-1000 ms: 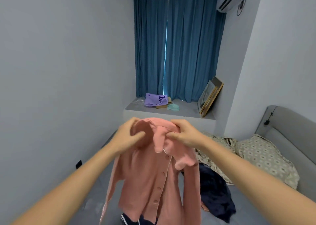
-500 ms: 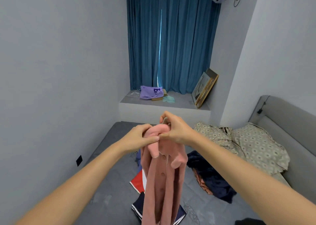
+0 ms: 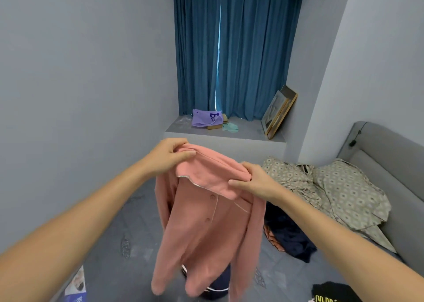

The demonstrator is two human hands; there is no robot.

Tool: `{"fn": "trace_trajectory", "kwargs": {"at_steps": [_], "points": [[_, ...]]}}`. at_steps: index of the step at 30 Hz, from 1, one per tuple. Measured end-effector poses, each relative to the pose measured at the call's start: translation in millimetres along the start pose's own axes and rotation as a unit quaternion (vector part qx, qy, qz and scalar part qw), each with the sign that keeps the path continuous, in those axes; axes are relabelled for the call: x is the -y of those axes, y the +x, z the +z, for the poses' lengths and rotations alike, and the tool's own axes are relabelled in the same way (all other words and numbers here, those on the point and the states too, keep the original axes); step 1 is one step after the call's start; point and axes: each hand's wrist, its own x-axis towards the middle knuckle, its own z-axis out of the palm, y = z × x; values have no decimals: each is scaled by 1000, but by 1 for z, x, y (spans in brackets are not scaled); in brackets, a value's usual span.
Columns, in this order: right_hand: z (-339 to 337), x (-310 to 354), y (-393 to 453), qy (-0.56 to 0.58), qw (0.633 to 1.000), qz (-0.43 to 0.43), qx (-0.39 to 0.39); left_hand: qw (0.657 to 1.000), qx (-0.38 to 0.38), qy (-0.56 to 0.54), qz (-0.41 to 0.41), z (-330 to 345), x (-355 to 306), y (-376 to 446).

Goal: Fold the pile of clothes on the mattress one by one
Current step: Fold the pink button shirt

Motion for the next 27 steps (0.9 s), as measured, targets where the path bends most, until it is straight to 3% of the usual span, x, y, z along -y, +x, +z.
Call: {"fn": "trace_trajectory", "kwargs": {"at_steps": [4,6,10,14,21,27], "points": [[-35,19,-4,75,996,-12,56,998,23,64,3,-15,-17,4],[-45,22,-2,33,997,-6,71,992,28,124,5,-15,-24,5],[-51,14,4,-94,994,-45,26,980,32,198,-15,-4,-28,-7],[-47,-2,1,-111,989,-99,10,982,49,176,-39,12,-29,-27],[-32,-38,3,-124,984,-118,44,987,82,118,-79,32,-5,-44],[-6,-73,33,-127,985,-89,80,981,128,62,-131,48,57,-30]]}}
